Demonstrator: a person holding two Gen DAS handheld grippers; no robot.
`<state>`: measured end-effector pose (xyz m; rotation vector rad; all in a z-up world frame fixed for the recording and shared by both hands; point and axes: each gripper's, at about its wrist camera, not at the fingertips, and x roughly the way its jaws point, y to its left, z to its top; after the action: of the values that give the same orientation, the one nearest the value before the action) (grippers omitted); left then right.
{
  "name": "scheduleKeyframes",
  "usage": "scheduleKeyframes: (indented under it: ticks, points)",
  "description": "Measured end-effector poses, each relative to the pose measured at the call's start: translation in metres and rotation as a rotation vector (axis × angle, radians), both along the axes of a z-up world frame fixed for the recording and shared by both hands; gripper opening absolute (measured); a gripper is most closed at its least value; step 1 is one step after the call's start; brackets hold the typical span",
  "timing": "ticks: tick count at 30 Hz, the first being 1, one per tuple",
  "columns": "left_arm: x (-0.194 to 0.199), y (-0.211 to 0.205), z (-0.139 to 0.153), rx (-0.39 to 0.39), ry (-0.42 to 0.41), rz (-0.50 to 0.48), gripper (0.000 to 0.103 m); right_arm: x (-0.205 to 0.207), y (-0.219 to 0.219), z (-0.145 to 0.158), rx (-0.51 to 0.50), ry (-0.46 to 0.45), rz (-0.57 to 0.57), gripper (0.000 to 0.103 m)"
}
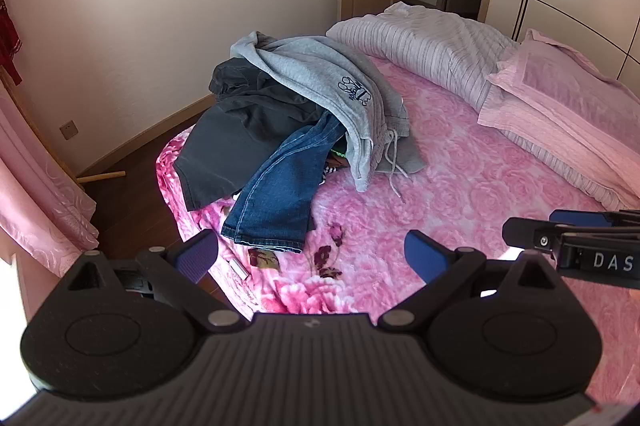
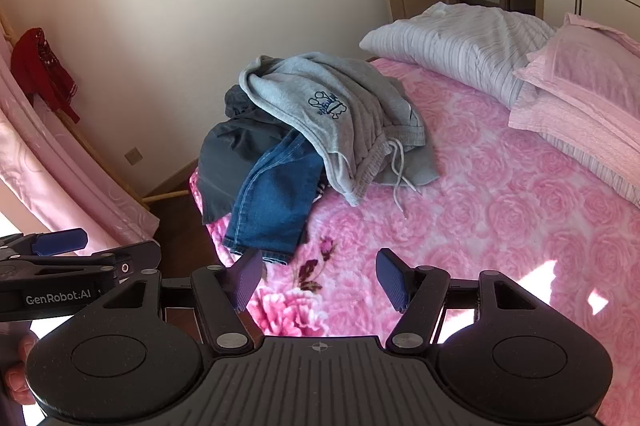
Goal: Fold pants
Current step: 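Move both grippers toward the clothes pile on the bed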
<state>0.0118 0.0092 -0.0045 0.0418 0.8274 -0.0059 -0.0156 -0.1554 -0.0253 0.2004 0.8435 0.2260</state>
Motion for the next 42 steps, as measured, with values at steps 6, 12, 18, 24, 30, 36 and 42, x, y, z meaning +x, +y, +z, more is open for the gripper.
scheduleKeyframes:
  ticks: [6, 12, 18, 24, 30, 36, 42]
  points:
    - [0.003, 0.000, -0.001, -0.003, 0.003, -0.032, 0.098, 0.003, 0.005, -0.001, -0.001, 0.003, -0.011, 0.060]
    - [0.009, 0.008, -0.002, -0.005, 0.004, -0.053, 0.098, 0.004, 0.012, -0.002, -0.003, 0.003, -0.028, 0.060]
    - [0.014, 0.017, -0.003, -0.005, 0.005, -0.084, 0.098, 0.004, 0.022, -0.003, -0.004, 0.006, -0.052, 0.060]
    - [0.017, 0.024, -0.005, -0.003, 0.003, -0.113, 0.098, 0.002, 0.028, -0.007, -0.004, 0.007, -0.079, 0.060]
    - [0.018, 0.027, -0.004, -0.001, 0.003, -0.157, 0.098, -0.001, 0.028, -0.006, -0.005, 0.002, -0.094, 0.060]
    - [0.017, 0.024, -0.005, -0.002, 0.004, -0.144, 0.098, -0.002, 0.025, -0.007, -0.001, -0.001, -0.089, 0.060]
    - [0.014, 0.018, -0.004, 0.007, 0.006, -0.109, 0.098, 0.003, 0.014, -0.005, 0.007, 0.001, -0.055, 0.060]
